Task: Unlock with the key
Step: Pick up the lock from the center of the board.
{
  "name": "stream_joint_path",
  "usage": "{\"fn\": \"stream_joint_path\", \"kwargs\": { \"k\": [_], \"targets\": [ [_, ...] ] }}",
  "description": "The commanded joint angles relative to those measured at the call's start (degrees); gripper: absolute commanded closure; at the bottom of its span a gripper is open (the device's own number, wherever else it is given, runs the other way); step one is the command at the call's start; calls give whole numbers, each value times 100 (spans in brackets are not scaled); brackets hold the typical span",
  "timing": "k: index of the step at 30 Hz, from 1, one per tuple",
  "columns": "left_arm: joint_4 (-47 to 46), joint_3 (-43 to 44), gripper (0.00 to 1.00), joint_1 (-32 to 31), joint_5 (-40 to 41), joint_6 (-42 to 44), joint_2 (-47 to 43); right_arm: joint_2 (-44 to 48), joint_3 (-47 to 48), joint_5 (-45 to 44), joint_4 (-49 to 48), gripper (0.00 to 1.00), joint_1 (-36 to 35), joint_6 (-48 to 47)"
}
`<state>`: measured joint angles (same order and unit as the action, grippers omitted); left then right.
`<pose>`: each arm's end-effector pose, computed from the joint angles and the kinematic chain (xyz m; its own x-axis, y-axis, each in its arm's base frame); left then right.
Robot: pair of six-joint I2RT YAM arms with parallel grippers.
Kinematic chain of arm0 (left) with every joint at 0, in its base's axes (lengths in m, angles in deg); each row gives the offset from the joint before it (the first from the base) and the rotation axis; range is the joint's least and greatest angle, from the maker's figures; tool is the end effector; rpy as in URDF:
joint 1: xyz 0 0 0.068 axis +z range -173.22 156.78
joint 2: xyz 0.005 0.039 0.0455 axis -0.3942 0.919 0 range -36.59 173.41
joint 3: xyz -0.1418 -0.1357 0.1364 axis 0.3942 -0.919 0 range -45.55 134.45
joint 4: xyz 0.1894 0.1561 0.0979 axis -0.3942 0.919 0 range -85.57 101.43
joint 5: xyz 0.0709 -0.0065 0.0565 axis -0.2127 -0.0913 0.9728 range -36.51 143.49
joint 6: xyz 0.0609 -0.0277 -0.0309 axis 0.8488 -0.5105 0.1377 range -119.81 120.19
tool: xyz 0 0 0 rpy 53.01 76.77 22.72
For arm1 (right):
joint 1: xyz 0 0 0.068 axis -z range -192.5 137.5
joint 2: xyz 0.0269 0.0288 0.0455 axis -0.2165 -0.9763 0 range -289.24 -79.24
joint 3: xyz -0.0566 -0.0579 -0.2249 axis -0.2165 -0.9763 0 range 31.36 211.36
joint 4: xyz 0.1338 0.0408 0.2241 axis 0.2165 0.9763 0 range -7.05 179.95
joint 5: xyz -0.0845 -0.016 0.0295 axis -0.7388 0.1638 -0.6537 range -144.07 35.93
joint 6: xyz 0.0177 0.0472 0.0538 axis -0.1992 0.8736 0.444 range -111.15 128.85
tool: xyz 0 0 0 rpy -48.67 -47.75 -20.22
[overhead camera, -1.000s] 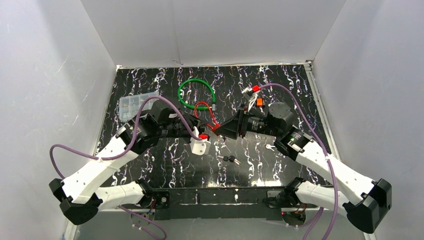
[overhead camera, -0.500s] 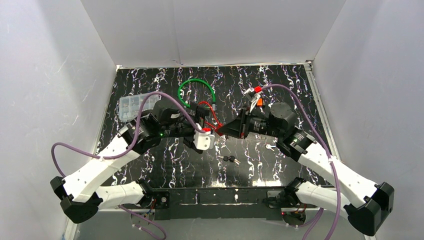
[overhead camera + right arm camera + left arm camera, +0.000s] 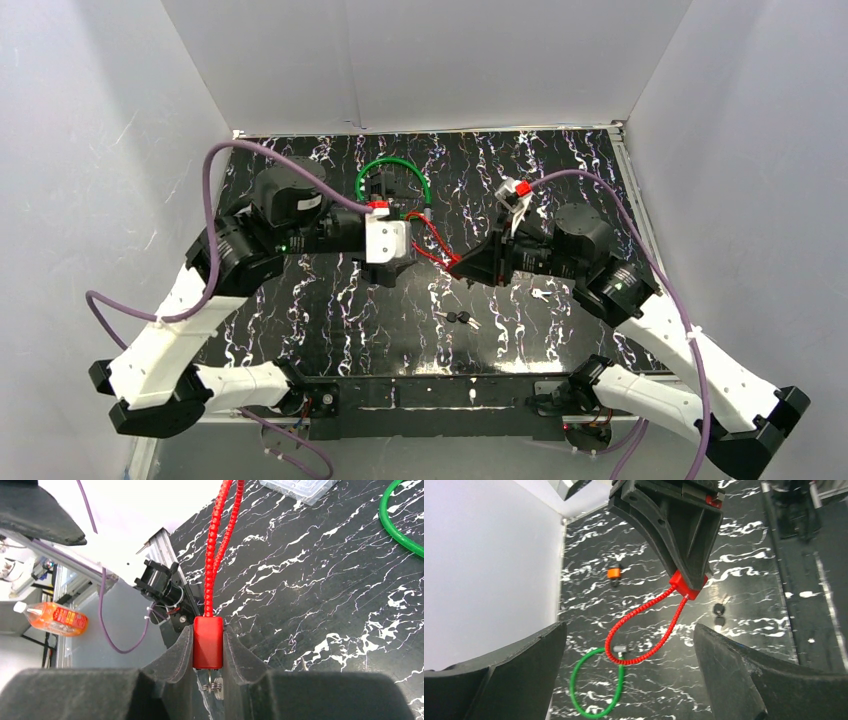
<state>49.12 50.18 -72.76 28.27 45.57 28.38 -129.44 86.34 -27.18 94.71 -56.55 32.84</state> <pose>0.1301 -0.1931 0.4680 0.5712 0.3226 -0.7548 0.7832 0.0608 0.6187 0.1556 0.1894 0.3541 -0.4632 0.0564 -0.8845 -0.8258 0.3349 0.4538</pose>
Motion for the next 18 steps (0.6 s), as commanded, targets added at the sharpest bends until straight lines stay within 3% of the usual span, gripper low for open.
{"fn": "stream_joint_path", "kwargs": {
  "k": [1,3,8,14,18],
  "targets": [
    [456,132,2,636,-1143,-950,452,262,327,216,70,99,-129,-474],
    [788,359,2,1043,-1947,-1140,786,299,390,304,162,99,-181,-549],
    [2472,1419,2,1079,-2904,-279,1705,186,714,352,632,99,-357,-798],
    [3957,2473,2,654,-2864,592,2513,29,991,128,778,99,-514,-972],
    [4617,2638,4,502,-2902,881,2672,59,1071,-39,797,99,-518,-1074]
  ]
}}
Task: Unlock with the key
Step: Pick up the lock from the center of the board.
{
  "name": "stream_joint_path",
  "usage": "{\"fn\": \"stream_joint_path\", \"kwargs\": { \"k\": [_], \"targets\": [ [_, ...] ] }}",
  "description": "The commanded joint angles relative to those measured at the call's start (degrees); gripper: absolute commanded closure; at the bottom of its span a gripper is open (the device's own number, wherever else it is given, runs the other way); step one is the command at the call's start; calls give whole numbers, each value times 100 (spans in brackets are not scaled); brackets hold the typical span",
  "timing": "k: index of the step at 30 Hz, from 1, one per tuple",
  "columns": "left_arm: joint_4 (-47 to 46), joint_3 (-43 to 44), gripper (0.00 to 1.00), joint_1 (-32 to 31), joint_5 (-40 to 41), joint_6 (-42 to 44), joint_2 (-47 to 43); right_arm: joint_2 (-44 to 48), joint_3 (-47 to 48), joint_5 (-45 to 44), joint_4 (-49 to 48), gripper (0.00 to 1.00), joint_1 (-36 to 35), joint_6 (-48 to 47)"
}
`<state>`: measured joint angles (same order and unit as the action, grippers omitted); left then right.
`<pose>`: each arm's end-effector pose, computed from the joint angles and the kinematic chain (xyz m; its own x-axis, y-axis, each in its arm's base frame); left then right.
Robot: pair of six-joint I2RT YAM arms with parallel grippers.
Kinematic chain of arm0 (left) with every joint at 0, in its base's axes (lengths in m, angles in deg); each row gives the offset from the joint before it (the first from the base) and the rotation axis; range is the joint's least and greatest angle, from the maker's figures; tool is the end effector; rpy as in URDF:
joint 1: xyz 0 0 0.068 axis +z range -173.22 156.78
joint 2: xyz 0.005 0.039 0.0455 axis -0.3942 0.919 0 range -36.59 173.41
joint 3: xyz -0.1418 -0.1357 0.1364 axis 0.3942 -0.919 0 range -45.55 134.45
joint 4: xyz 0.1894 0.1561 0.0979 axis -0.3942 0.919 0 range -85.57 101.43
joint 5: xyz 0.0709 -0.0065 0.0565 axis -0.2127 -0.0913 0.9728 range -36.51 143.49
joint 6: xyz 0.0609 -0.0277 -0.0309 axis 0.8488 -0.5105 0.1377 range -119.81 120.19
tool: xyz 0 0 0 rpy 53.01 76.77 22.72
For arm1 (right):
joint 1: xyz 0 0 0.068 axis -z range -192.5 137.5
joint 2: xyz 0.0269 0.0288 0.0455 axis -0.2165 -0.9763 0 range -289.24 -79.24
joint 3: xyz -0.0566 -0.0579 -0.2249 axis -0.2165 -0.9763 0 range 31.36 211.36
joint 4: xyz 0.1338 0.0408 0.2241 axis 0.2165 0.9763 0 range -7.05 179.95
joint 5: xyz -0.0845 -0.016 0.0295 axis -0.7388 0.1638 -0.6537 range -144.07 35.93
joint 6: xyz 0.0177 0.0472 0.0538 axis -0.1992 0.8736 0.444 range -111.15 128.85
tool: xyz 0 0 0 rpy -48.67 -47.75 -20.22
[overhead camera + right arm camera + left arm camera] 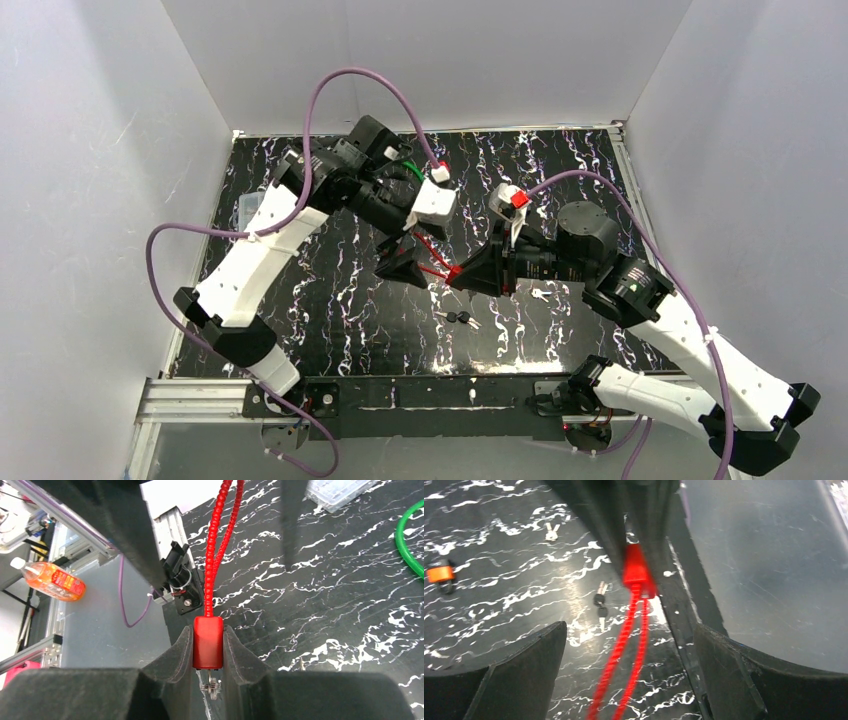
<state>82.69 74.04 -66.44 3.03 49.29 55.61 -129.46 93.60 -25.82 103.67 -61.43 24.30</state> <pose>0.1807 -0.2351 0.4218 0.2274 0.4466 -0.8653 0.9449 -0.3161 0.0852 0.1292 0.1928 0.3803 -0.3547 -0.0498 -0.9337 -0.9099 0.2482 0.3324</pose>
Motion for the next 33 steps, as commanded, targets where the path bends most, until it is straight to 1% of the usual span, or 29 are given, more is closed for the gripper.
{"fn": "stream_joint_path", "kwargs": {
  "k": [1,4,7,10,11,13,15,18,22,25,26,28,31,32,33],
  "targets": [
    [1219,172,6,-138,-404,462,-92,70,352,-207,-93,99,-30,-236],
    [869,-169,17,-203,-392,296,-297,22,376,-208,-100,99,-30,-242],
    [388,-530,26,-355,-179,157,-514,-69,444,-155,-120,99,-29,-216],
    [-305,-867,44,-412,132,-29,-728,-153,539,-126,-110,99,-32,-197],
    [-442,-926,49,-430,209,5,-768,-184,568,-122,-93,99,-33,-202],
    [-528,-938,54,-463,336,42,-787,-248,624,-113,-45,99,-44,-215],
    [-424,-841,59,-507,403,71,-715,-333,711,-130,31,99,-64,-231],
    [-208,-733,61,-562,472,139,-613,-430,824,-124,101,99,-91,-258],
    [-246,-899,66,-616,566,183,-685,-522,928,-137,123,99,-152,-284],
    [-321,-1035,79,-684,697,186,-741,-580,1030,-155,168,99,-202,-303],
    [-322,-1062,80,-714,760,205,-739,-587,1052,-166,184,99,-214,-304],
    [-300,-1103,80,-771,845,239,-734,-607,1084,-189,189,99,-240,-308],
    [-306,-1165,76,-844,874,222,-738,-656,1168,-254,221,99,-292,-338],
    [-305,-1171,76,-862,887,232,-738,-688,1210,-267,256,99,-307,-358],
    [-326,-1176,78,-879,903,232,-741,-706,1244,-284,281,99,-321,-373]
  ]
}}
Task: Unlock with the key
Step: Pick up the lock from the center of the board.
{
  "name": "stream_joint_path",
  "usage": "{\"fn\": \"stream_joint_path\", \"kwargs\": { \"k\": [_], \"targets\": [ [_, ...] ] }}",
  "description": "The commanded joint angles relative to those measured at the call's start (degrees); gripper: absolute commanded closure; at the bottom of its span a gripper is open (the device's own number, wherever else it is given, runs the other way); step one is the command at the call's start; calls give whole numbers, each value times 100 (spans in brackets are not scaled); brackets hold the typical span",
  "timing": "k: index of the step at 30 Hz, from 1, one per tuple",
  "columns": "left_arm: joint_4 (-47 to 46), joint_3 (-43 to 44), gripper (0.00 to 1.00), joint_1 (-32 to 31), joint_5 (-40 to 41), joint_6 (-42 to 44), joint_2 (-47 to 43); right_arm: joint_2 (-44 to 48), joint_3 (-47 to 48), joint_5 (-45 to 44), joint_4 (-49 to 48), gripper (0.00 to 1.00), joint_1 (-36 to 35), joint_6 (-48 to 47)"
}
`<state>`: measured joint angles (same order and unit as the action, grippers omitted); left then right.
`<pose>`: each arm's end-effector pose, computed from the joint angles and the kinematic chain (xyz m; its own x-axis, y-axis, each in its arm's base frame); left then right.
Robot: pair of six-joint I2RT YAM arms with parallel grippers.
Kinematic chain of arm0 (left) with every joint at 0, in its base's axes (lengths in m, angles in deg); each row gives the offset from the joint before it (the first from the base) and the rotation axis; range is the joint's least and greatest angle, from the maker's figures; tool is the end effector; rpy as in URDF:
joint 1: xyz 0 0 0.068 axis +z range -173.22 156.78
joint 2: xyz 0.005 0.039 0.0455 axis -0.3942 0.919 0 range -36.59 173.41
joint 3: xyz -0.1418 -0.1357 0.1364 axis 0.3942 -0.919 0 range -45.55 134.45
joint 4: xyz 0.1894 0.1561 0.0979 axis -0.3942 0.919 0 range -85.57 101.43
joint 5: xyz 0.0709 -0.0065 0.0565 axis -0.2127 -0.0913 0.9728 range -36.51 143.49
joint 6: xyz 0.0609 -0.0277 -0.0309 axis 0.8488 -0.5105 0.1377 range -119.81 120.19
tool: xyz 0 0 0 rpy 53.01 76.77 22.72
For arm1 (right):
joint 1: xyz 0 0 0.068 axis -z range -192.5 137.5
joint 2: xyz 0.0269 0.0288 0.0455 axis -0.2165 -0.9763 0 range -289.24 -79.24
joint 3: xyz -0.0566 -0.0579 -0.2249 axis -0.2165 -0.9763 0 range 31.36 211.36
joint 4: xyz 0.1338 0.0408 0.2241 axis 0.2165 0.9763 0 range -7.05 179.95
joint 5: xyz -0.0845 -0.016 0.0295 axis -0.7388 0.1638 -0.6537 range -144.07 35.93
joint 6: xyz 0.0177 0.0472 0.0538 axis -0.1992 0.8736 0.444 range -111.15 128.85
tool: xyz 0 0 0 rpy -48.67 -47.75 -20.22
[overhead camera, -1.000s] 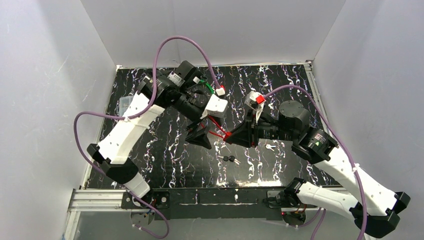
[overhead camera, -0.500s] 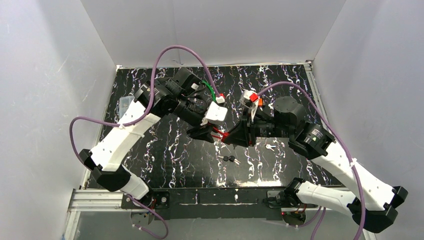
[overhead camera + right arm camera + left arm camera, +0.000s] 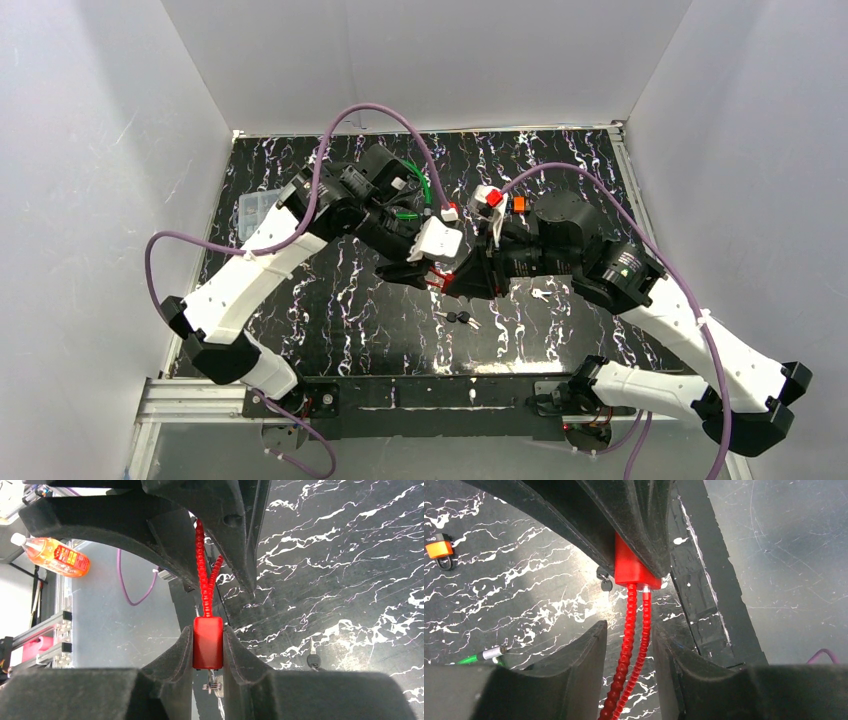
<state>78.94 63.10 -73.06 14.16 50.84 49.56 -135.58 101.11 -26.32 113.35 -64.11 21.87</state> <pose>0.1543 -0.2434 0.3963 0.3294 0.5372 -0.7765 0.9274 -0.3386 0.1591 0.1285 0.2085 0.3823 -0.3954 -0.1781 -0.9011 -0.9043 0.2470 0.3481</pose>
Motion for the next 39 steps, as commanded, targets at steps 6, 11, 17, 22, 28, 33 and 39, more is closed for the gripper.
{"fn": "stream_joint_path", "kwargs": {
  "k": [6,11,17,22,28,33,39],
  "targets": [
    [-264,-218,100,-255,-155,-12,-284,-105,502,-298,-754,99,-123,-138],
    [-891,-668,94,-262,-118,-148,-700,-17,423,-355,-825,99,-141,-114],
    [-941,-658,18,-259,225,-150,-1034,190,264,-478,-615,99,-156,-176],
    [-499,-225,2,-261,146,-113,-961,135,383,-488,-296,99,-253,-318],
    [290,363,14,-290,137,258,-487,-310,913,-585,294,99,-445,-437],
    [503,305,20,-554,498,503,-432,-574,1287,-819,660,99,-569,-483],
    [129,-276,34,-807,1063,472,-698,-591,1439,-856,708,99,-605,-540]
  ]
}}
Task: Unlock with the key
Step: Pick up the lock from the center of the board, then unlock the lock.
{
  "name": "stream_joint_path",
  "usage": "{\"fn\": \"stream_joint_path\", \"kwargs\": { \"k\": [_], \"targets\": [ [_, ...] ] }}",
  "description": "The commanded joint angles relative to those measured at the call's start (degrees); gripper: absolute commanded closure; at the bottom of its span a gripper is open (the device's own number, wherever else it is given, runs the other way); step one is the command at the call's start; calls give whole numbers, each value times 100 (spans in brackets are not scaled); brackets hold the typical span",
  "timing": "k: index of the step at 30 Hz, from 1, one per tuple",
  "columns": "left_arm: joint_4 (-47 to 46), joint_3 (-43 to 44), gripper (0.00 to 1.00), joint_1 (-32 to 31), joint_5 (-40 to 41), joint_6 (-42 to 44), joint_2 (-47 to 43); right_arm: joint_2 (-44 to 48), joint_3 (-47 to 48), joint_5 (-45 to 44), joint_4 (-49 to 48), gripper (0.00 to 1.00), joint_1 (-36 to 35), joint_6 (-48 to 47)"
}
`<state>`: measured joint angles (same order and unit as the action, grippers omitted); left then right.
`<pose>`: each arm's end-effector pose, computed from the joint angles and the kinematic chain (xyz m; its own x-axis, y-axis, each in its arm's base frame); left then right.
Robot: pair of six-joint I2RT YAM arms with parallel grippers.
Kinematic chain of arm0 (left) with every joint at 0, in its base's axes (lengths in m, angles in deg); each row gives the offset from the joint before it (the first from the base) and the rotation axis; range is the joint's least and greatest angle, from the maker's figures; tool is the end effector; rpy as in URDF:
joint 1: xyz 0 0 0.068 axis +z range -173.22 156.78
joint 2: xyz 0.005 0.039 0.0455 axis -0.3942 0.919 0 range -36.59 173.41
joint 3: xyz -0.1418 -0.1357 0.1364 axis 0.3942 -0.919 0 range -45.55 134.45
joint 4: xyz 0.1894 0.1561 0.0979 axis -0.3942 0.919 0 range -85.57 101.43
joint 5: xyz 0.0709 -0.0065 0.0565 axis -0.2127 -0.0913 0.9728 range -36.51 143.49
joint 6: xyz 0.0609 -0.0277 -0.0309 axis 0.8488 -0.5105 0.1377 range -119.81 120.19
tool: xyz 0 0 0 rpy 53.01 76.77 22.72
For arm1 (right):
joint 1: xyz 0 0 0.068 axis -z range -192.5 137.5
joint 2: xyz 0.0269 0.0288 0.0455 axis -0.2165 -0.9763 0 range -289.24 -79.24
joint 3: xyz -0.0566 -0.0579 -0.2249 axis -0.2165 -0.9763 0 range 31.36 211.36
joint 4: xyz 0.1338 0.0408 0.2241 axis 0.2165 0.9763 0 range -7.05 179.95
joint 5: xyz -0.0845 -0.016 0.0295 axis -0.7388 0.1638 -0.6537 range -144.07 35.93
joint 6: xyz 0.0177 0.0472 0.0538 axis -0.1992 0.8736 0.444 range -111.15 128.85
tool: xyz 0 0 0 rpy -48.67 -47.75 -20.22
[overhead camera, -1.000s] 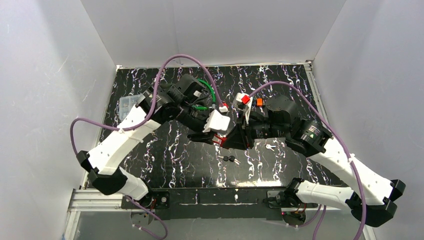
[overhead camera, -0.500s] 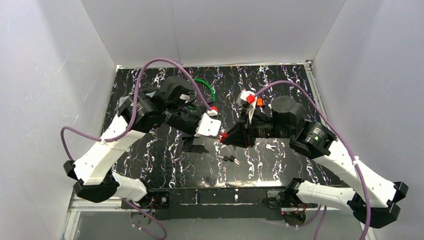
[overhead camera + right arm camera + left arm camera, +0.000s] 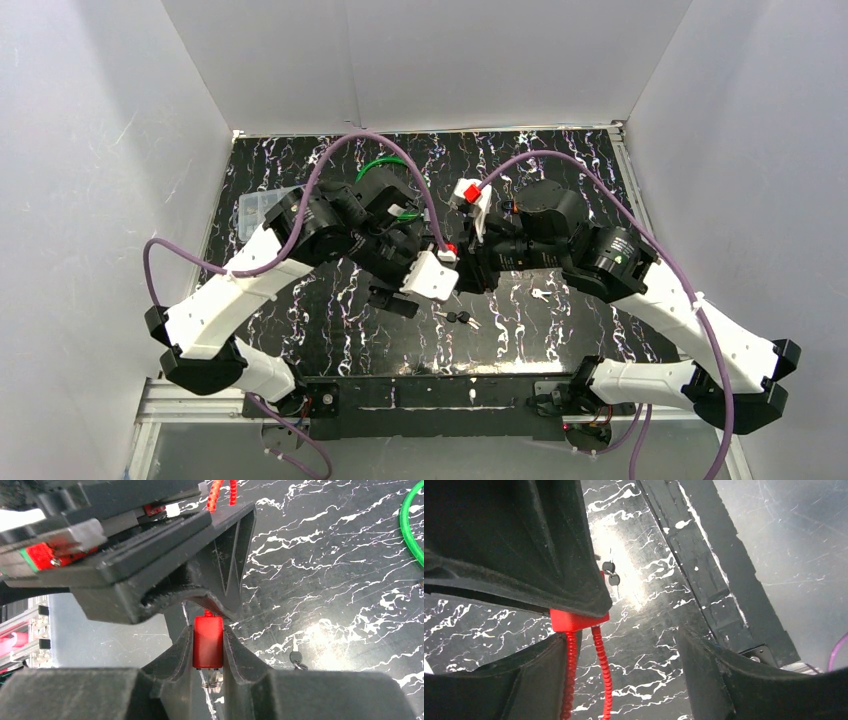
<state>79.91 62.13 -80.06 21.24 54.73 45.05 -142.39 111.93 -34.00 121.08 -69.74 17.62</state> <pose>0.1174 -0.2399 0.4069 0.4902 0.5092 -0.7074 0.8593 -0.4183 0.2943 0.1220 0.2289 0.4025 -0.3361 -0.2577 -0.9059 -0.9231 0.2809 0.2626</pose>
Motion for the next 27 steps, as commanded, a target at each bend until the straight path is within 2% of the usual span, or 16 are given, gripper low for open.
{"fn": "stream_joint_path", "kwargs": {
  "k": [1,6,7,15,19,21,22,24,27],
  "targets": [
    [-3,-198,40,-108,400,39,-258,107,348,-98,-61,99,-42,-128],
    [-442,-389,93,-115,558,-72,-375,123,283,-15,-8,99,-74,-137],
    [-507,-439,98,-116,591,-97,-404,107,285,-5,19,99,-95,-138],
    [-664,-597,100,-137,708,-310,-474,138,231,3,-86,99,-191,-151],
    [-806,-772,100,-140,653,-465,-602,430,-15,-37,-371,71,-191,-105],
    [-986,-894,100,-138,660,-634,-680,682,-225,-57,-606,45,-190,-22],
    [-1056,-929,100,-131,682,-742,-693,816,-325,-106,-718,35,-191,17],
    [-1129,-943,100,-126,701,-900,-694,1127,-523,-283,-837,26,-191,52],
    [-1182,-907,100,-121,714,-1037,-696,1668,-857,-625,-997,25,-191,145]
  ]
}}
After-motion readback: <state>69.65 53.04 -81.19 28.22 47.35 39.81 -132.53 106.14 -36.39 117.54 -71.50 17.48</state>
